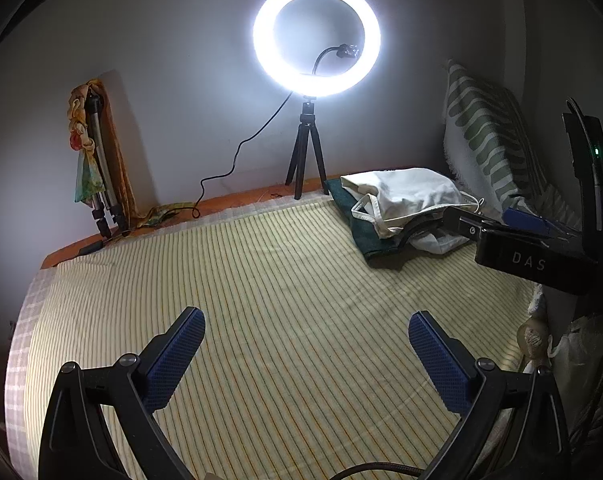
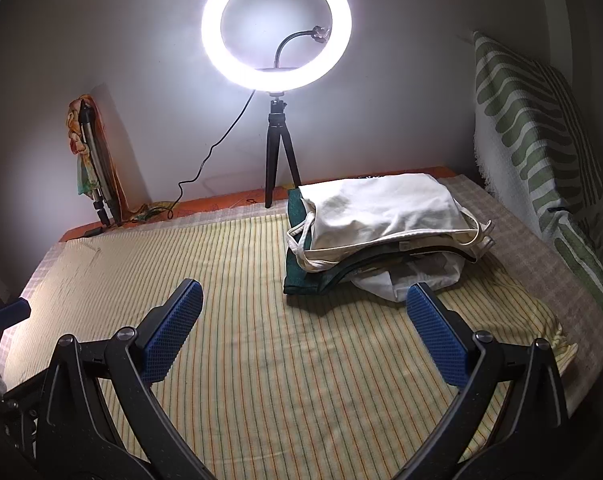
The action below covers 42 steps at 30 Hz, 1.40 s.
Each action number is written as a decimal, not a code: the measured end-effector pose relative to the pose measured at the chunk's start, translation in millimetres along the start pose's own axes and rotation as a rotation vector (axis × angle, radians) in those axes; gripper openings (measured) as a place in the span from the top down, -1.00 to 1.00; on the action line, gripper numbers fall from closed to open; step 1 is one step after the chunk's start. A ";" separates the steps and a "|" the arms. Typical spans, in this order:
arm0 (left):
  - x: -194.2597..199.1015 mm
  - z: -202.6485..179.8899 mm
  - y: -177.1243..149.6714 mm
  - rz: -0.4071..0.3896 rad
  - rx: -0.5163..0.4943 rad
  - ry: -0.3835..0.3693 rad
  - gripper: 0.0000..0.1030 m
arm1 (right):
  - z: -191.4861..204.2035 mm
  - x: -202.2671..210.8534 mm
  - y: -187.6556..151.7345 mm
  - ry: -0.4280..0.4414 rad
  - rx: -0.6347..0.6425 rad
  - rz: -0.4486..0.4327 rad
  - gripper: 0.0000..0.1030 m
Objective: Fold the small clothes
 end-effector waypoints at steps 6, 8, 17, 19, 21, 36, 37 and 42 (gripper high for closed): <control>-1.8 5.9 -6.0 0.012 0.008 0.010 -0.99 | 0.3 -2.6 -1.2 -0.001 0.005 0.003 -1.00; -2.9 7.2 -7.1 0.015 0.012 0.013 -0.99 | 0.1 -2.9 -0.9 0.000 0.005 0.002 -1.00; -5.1 8.8 -10.2 0.027 0.022 0.014 -0.99 | 7.2 -3.4 -1.2 0.017 0.018 0.001 -1.00; -4.4 8.7 -9.6 0.023 0.021 0.018 -0.99 | 8.8 -4.2 -1.5 0.018 0.023 0.002 -1.00; -3.6 9.4 -8.9 0.019 0.020 0.020 -0.99 | 9.7 -4.3 -1.5 0.019 0.024 0.001 -1.00; -4.6 8.2 -9.4 0.024 0.028 0.019 -0.99 | 12.0 -2.9 -2.3 0.018 0.027 -0.001 -1.00; -4.7 8.0 -9.4 0.024 0.028 0.019 -0.99 | 12.0 -3.1 -2.2 0.018 0.027 -0.001 -1.00; -5.2 7.0 -8.9 0.028 0.034 0.017 -0.99 | 11.3 -2.4 -3.1 0.018 0.025 0.000 -1.00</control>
Point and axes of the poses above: each gripper's, at about its wrist camera, not at the fingertips, and x roughly against the way its jaws point, z to its left, y to its top, the point moved 4 cm from there along -x, roughly the way its jaws point, and after that the axes turned 1 degree about z, right-handed, at the moved point
